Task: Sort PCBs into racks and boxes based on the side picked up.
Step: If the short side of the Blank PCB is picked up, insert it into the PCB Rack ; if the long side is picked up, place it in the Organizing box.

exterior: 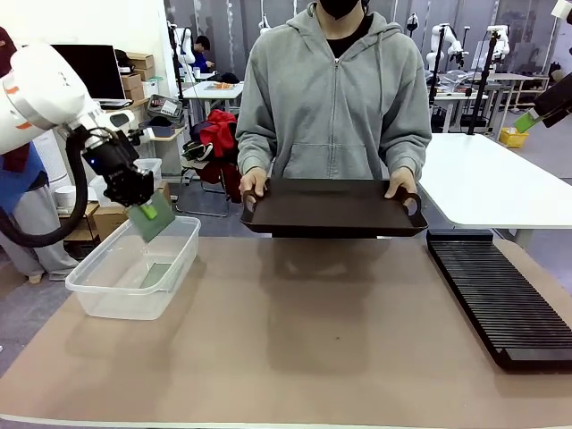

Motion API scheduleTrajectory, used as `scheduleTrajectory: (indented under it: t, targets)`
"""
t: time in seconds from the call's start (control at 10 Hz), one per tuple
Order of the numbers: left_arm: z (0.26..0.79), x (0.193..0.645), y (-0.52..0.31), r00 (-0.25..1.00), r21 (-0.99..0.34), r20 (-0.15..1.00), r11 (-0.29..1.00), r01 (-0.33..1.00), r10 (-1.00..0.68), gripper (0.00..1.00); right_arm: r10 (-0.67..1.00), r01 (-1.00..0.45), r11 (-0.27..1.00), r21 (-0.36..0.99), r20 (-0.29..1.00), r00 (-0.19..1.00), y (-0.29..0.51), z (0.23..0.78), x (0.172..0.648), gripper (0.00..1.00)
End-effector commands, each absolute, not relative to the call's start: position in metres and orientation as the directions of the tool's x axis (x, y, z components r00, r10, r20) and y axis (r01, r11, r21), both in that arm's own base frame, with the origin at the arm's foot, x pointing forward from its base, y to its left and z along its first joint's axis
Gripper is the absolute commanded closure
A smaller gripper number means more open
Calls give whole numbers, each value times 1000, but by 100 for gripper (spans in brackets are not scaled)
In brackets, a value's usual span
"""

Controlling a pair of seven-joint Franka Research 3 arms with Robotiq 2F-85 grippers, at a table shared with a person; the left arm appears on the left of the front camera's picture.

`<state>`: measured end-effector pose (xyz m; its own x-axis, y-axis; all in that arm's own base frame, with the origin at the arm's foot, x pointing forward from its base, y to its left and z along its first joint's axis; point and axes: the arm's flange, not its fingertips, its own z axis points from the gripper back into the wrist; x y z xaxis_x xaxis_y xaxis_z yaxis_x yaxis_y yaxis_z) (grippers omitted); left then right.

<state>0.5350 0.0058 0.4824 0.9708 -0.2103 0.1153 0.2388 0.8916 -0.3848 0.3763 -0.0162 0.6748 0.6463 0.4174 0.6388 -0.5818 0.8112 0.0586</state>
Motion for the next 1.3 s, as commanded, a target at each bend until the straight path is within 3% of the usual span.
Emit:
scheduleTrajectory:
  t: [0.0,1.2]
  targets:
    - [466,528,4,983,-361,106,915,179,-151,97,417,-582,811,60,638,647,-16,674,376,0]
    - [354,546,23,976,-352,198,923,158,-91,97,417,-582,811,60,638,647,-16,674,376,0]
